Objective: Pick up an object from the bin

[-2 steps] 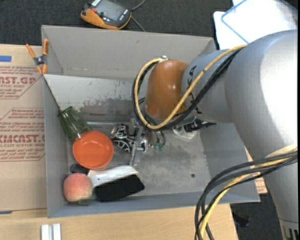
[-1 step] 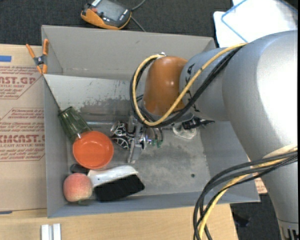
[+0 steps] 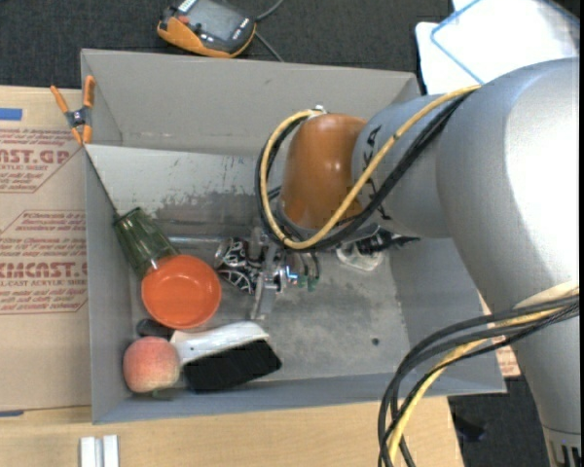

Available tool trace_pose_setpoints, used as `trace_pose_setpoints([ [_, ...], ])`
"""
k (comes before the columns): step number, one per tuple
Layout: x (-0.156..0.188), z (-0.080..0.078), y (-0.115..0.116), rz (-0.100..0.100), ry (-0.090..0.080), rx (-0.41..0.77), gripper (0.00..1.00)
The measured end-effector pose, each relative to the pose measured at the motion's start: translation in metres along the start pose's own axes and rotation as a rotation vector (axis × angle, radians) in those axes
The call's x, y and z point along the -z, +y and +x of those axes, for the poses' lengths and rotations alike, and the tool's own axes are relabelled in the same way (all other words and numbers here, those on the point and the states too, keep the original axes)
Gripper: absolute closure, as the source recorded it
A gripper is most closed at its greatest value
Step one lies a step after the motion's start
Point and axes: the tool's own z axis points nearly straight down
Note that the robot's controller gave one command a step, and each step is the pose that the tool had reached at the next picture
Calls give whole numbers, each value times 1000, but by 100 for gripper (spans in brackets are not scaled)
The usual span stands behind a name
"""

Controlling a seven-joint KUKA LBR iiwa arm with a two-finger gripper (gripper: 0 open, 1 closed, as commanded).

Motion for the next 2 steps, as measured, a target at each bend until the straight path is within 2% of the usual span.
trace_pose_setpoints([
  [1,1,-6,3,-2,3,-11,100],
  [2,1,-6,3,-2,3,-10,100],
])
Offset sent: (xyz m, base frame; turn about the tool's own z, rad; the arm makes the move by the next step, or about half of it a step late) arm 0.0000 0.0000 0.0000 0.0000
